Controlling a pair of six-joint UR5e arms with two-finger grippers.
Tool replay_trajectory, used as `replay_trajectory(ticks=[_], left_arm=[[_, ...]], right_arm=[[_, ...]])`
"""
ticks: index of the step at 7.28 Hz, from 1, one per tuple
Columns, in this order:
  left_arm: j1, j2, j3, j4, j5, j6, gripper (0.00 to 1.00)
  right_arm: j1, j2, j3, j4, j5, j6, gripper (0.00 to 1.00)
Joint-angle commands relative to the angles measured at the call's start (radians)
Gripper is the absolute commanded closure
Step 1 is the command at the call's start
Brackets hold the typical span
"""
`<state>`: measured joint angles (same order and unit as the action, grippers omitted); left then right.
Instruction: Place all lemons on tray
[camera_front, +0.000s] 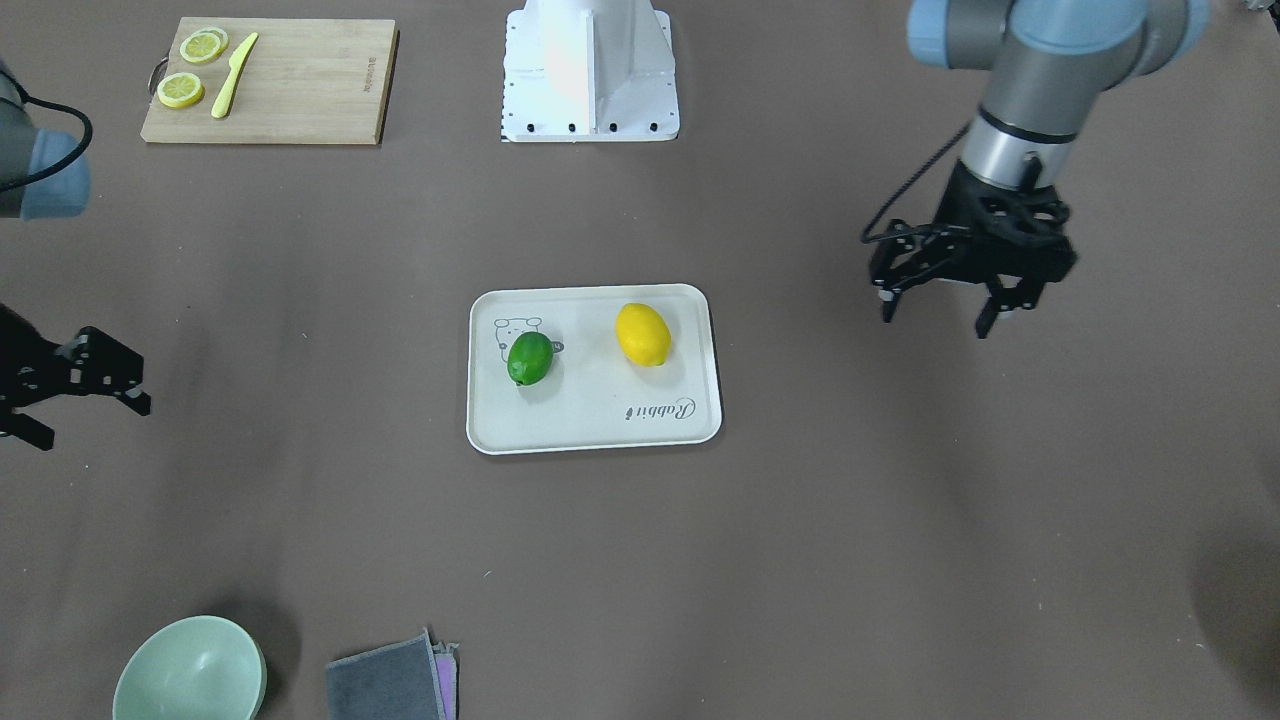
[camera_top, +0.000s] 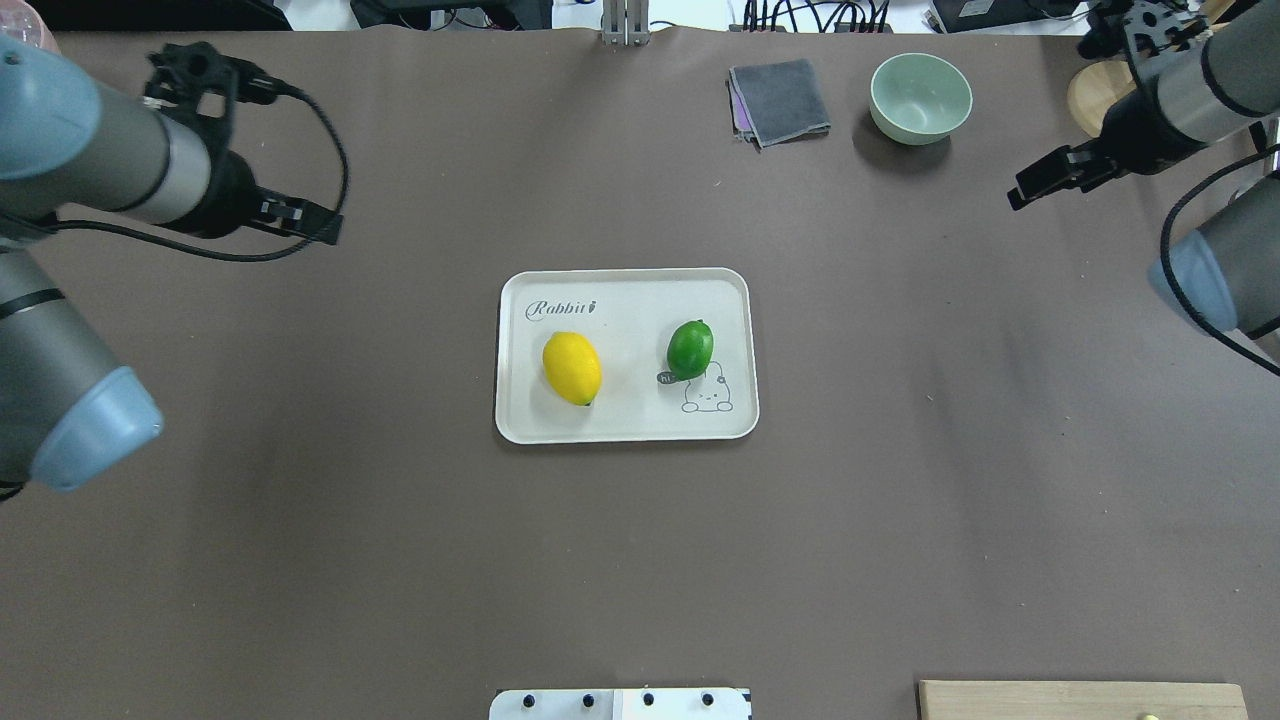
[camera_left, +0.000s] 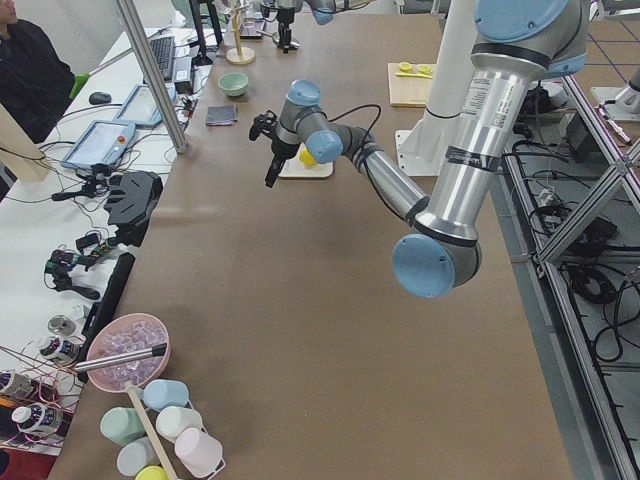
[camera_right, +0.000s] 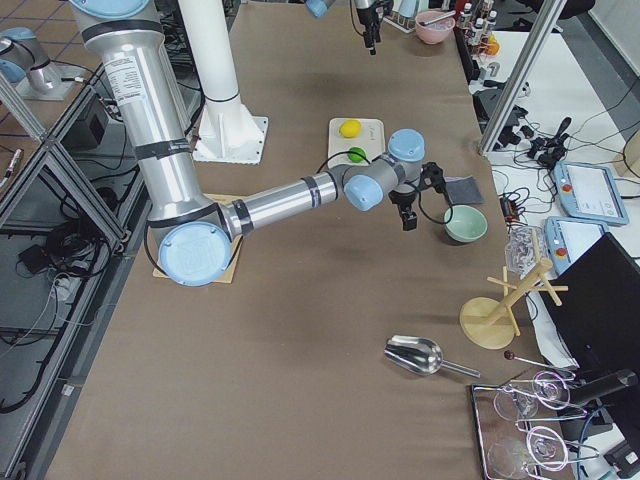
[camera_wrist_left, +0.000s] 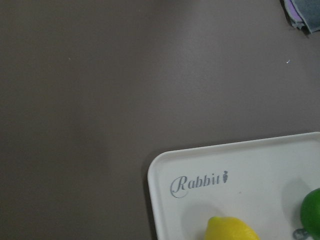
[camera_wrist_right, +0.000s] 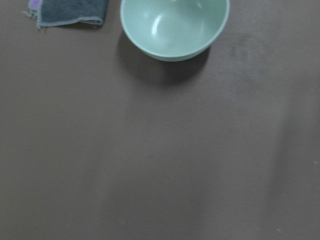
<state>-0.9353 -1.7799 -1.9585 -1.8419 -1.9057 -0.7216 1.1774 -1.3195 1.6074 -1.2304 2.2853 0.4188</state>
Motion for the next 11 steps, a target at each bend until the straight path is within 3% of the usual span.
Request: replay_trajectory(ticks=[1, 2, 3, 5, 6, 8, 9, 10, 11], left_arm=[[-0.14, 0.218, 0.082, -0.352, -0.144, 0.037, 0.02], [-0.184, 0.27, 0.131, -0.429, -0.189, 0.059, 0.02], [-0.248, 0.324, 0.145, -0.409, -0.264, 0.191, 0.02], [-0.409, 0.356, 0.174, -0.264, -0.325, 0.43, 0.02], [-0.512, 0.343, 0.17, -0.119, -0.328, 0.603, 0.02], [-0.643, 0.251, 0.161, 0.172, -0.331, 0.797, 0.02], [-0.648, 0.255, 0.164, 0.196, -0.335, 0.8, 0.02], [-0.648, 0.282, 0.17, 0.188, -0.405, 0.795, 0.02], [-0.648, 0.299, 0.173, 0.185, -0.438, 0.794, 0.02]], right_arm=[[0.095, -0.099, -0.02, -0.006, 0.008, -0.044, 0.0], [0.125, -0.118, -0.049, -0.007, 0.002, -0.145, 0.0], [0.181, -0.182, -0.052, -0.009, 0.016, -0.287, 0.0], [0.29, -0.306, -0.052, -0.009, 0.019, -0.482, 0.0], [0.335, -0.331, -0.05, -0.021, 0.025, -0.536, 0.0], [0.43, -0.33, -0.023, -0.198, 0.078, -0.671, 0.0], [0.458, -0.325, 0.021, -0.319, 0.08, -0.708, 0.0], [0.464, -0.334, 0.098, -0.427, 0.073, -0.719, 0.0], [0.476, -0.358, 0.106, -0.454, 0.076, -0.773, 0.0]])
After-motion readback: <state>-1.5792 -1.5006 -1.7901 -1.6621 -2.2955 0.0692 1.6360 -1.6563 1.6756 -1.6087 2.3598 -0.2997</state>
